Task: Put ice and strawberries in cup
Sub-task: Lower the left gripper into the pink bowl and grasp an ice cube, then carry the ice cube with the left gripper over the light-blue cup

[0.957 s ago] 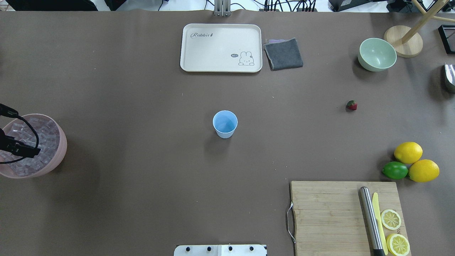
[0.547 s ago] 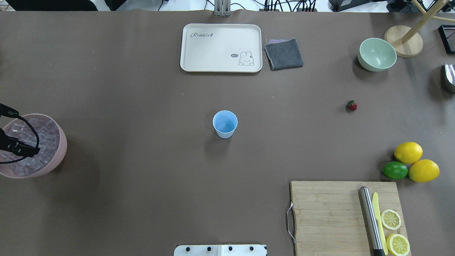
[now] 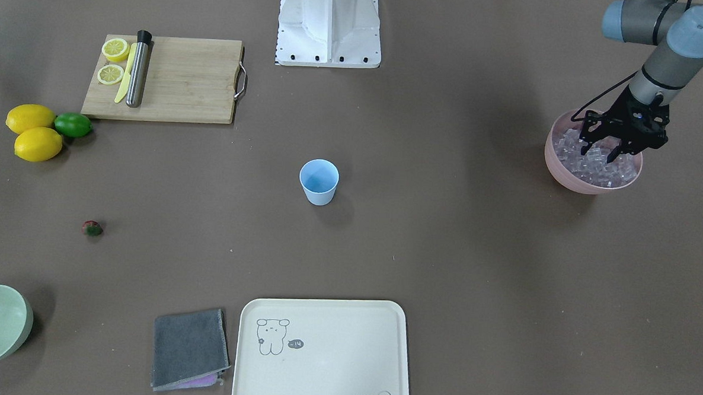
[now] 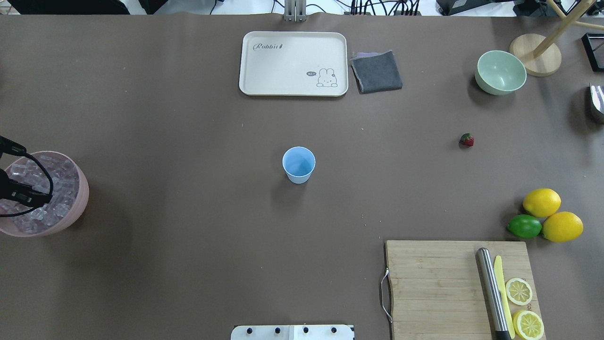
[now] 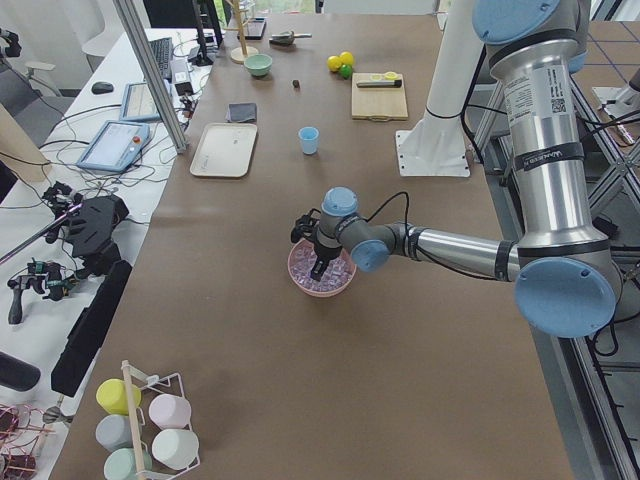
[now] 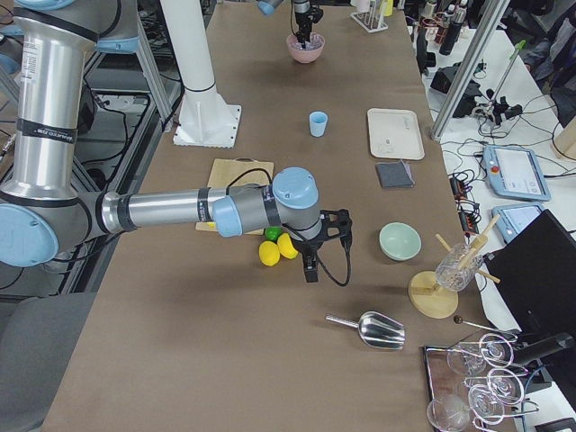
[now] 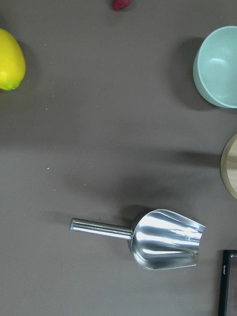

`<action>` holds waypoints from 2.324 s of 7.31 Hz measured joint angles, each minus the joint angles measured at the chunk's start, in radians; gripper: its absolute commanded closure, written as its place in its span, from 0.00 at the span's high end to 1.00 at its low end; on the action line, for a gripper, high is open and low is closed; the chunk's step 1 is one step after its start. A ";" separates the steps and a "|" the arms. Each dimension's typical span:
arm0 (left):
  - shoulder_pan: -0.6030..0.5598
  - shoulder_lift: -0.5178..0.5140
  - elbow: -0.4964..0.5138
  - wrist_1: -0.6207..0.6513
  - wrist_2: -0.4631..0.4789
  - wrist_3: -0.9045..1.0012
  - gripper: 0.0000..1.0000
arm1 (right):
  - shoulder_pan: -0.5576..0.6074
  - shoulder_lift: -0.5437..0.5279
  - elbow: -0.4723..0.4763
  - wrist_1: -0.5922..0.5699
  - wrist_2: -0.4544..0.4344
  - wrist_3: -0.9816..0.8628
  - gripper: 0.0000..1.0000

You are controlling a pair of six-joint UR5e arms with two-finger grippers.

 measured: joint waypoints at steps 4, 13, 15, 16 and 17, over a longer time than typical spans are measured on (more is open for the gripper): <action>-0.006 0.003 -0.010 0.000 -0.002 0.005 0.00 | 0.000 0.001 0.000 0.000 0.000 -0.001 1.00; -0.180 -0.031 -0.036 0.002 -0.262 0.058 0.00 | 0.000 0.001 0.000 0.001 0.001 0.000 1.00; -0.235 -0.096 -0.033 0.008 -0.373 0.042 0.00 | 0.000 0.000 0.000 0.000 0.001 0.000 1.00; -0.243 -0.141 -0.032 0.009 -0.400 -0.007 0.00 | 0.000 0.000 0.000 0.000 0.001 0.001 1.00; -0.241 -0.204 -0.029 0.010 -0.410 -0.105 0.00 | 0.000 0.000 0.000 -0.001 0.001 0.003 1.00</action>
